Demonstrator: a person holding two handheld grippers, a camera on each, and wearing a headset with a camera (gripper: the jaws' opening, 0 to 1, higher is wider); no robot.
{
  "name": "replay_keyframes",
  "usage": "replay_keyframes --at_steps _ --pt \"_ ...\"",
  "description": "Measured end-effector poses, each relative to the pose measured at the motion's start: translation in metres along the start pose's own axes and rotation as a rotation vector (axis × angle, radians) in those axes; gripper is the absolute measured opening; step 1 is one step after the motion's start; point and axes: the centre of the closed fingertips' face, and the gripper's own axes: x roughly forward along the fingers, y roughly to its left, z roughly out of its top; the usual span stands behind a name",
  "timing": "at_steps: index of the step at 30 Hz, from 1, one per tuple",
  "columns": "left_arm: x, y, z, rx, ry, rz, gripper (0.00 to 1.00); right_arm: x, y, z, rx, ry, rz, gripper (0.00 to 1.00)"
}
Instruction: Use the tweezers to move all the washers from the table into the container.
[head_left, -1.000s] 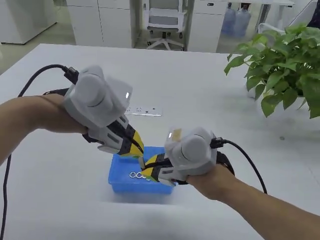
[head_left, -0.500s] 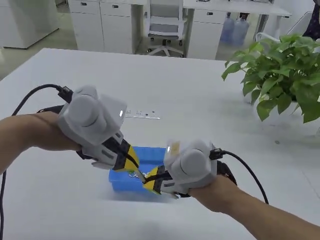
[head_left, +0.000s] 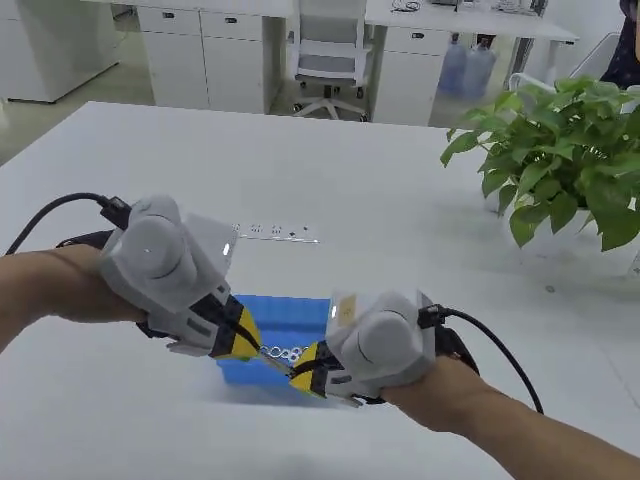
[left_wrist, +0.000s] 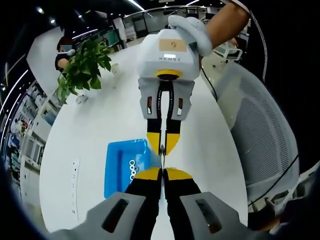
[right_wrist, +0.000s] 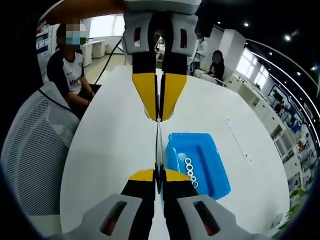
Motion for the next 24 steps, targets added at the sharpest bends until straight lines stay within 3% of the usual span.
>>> replay_keyframes --at_steps 12,24 --pt "0.015 -0.006 -0.011 -0.006 0.023 -0.019 0.06 -0.005 0.008 -0.011 -0.040 0.054 0.031 0.04" --pt "0.024 -0.010 -0.018 0.012 0.052 -0.023 0.08 -0.004 0.011 -0.009 -0.032 0.061 0.050 0.04"
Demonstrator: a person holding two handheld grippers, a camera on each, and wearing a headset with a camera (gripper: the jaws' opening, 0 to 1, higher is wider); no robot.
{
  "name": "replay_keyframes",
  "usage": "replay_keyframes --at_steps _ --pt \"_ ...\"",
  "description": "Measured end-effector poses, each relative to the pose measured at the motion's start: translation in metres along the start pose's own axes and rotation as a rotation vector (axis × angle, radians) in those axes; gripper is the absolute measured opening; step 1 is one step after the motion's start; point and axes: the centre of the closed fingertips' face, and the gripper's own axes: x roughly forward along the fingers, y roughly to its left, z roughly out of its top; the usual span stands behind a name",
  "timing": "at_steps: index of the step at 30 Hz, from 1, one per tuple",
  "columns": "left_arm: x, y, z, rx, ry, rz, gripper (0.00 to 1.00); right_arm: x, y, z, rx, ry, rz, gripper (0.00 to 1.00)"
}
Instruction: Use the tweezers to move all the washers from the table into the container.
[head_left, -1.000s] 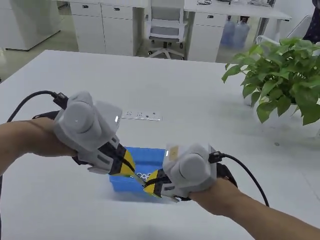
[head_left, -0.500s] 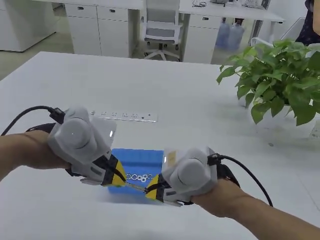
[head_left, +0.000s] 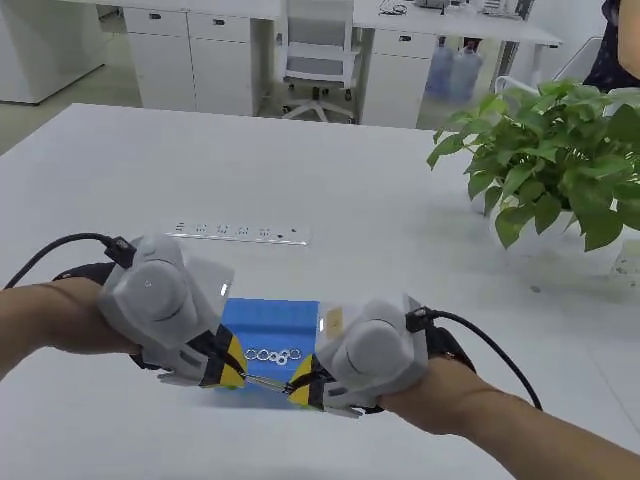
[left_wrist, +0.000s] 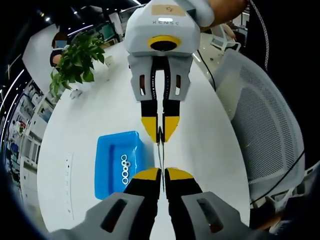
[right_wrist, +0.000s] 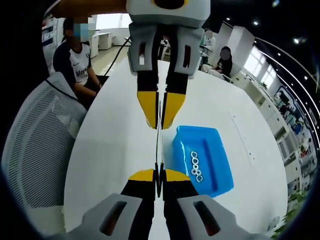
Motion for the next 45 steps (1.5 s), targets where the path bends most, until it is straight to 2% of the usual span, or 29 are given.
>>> replay_keyframes --at_steps 6,18,31,38,45 --pt "0.002 -0.002 -0.002 -0.004 -0.005 -0.002 0.07 0.001 0.003 -0.001 -0.008 0.009 0.009 0.04" --pt "0.019 -0.009 -0.019 -0.029 0.026 -0.016 0.07 0.007 0.010 -0.003 -0.002 0.015 0.027 0.05" --pt "0.044 -0.020 -0.041 -0.052 0.048 -0.052 0.07 0.028 0.022 -0.016 0.046 0.026 0.057 0.06" --pt "0.054 -0.022 -0.048 -0.067 0.045 -0.062 0.07 0.039 0.024 -0.025 0.081 0.032 0.068 0.06" --pt "0.063 -0.023 -0.053 -0.064 0.069 -0.075 0.07 0.050 0.026 -0.034 0.104 0.042 0.079 0.07"
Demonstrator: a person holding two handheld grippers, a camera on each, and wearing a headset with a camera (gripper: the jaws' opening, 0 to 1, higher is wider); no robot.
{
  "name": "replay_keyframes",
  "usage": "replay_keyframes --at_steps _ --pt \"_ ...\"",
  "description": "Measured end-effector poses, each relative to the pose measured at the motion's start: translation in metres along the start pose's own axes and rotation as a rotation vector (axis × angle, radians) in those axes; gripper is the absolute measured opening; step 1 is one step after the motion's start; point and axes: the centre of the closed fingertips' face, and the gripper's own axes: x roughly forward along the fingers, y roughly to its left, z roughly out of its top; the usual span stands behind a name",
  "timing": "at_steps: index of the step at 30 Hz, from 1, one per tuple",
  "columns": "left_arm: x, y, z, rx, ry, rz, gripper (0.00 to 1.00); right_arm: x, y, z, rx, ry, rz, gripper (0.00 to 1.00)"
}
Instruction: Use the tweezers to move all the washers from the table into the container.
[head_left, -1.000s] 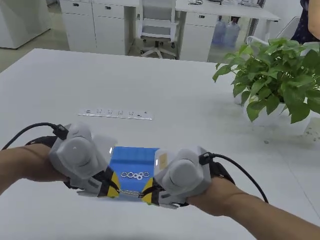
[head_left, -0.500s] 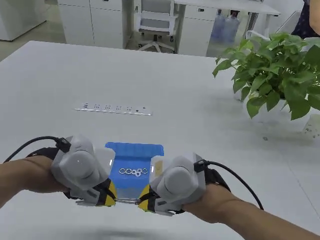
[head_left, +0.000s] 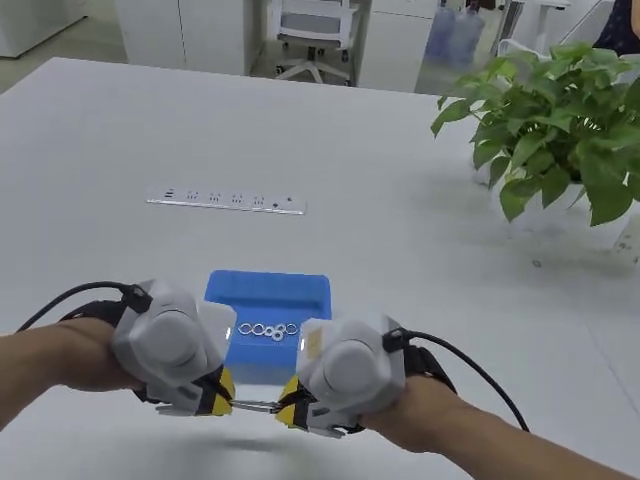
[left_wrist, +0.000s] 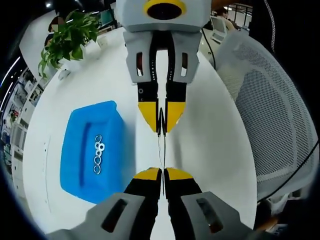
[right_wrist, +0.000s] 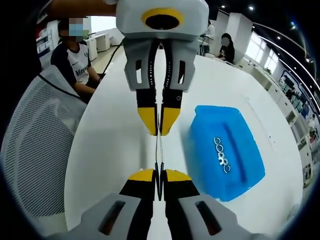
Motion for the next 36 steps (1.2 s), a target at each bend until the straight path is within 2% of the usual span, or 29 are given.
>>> replay_keyframes --at_steps 12,28,32,36 --pt "0.016 0.004 -0.010 -0.042 -0.005 0.008 0.07 0.013 -0.002 -0.011 0.023 0.024 0.012 0.08" --pt "0.025 -0.001 -0.016 -0.077 -0.014 -0.006 0.08 0.023 0.000 -0.019 0.010 0.053 0.037 0.11" --pt "0.027 -0.004 -0.017 -0.075 -0.010 -0.017 0.08 0.024 0.003 -0.022 0.003 0.070 0.060 0.11" --pt "0.028 -0.006 -0.022 -0.072 0.001 -0.019 0.08 0.025 0.003 -0.023 0.001 0.070 0.062 0.11"
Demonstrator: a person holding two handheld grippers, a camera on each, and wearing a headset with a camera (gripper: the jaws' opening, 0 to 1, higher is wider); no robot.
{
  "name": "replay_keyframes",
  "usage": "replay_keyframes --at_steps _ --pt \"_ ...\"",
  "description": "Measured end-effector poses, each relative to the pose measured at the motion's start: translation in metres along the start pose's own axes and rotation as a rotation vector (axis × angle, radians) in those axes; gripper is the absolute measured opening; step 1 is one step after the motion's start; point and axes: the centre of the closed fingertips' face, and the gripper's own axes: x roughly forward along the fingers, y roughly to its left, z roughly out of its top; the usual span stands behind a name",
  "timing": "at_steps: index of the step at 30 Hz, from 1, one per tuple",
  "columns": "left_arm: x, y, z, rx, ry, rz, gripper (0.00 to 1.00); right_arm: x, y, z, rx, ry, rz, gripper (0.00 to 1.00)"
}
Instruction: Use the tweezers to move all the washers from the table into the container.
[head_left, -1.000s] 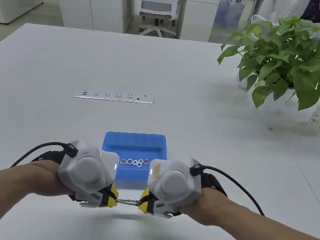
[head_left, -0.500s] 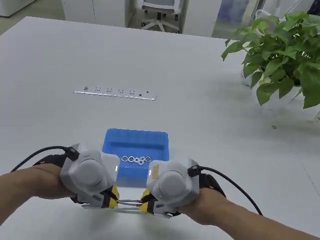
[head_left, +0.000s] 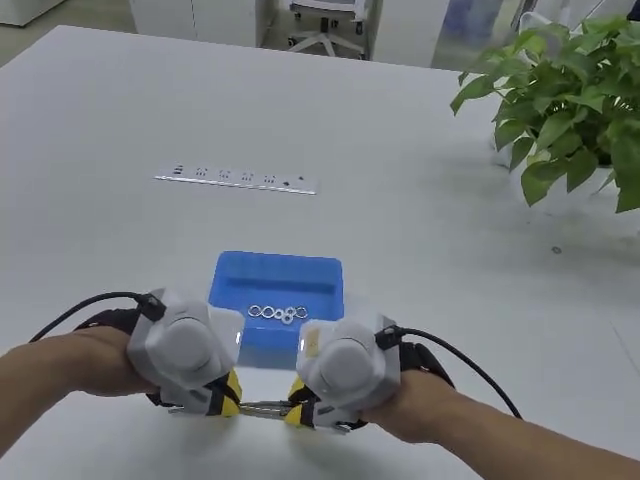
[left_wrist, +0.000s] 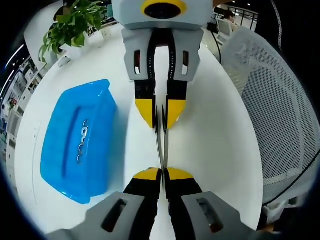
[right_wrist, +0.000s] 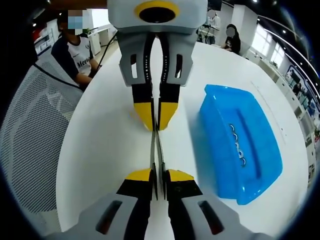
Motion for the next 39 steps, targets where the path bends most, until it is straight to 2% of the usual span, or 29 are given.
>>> replay_keyframes --at_steps 9,14,19,22,23,24,25,29,32,39 --pt "0.000 0.001 -0.001 -0.003 -0.001 0.004 0.09 0.002 0.000 0.000 0.006 0.001 0.004 0.13" --pt "0.001 0.002 -0.001 0.004 0.005 0.017 0.15 0.001 0.001 0.000 0.014 -0.007 -0.006 0.19" --pt "-0.006 0.003 -0.002 -0.032 0.003 0.038 0.26 -0.011 -0.003 0.004 0.037 -0.041 -0.051 0.28" --pt "-0.014 -0.001 0.003 -0.062 -0.025 0.032 0.32 -0.020 -0.008 0.007 0.070 -0.078 -0.084 0.34" --pt "-0.016 -0.002 0.007 -0.093 -0.060 0.034 0.34 -0.023 -0.009 0.008 0.083 -0.087 -0.090 0.36" --pt "-0.020 -0.002 0.014 -0.140 -0.115 0.043 0.37 -0.028 -0.012 0.010 0.095 -0.102 -0.107 0.38" --pt "-0.023 -0.002 0.016 -0.157 -0.133 0.044 0.39 -0.032 -0.013 0.010 0.099 -0.110 -0.117 0.40" --pt "-0.034 -0.004 0.014 -0.169 -0.141 0.069 0.49 -0.047 -0.021 0.013 0.141 -0.160 -0.166 0.49" --pt "-0.042 -0.004 0.014 -0.187 -0.162 0.096 0.55 -0.061 -0.028 0.018 0.194 -0.219 -0.208 0.55" --pt "-0.067 0.001 0.019 -0.236 -0.241 0.169 0.68 -0.084 -0.032 0.008 0.235 -0.247 -0.254 0.69"
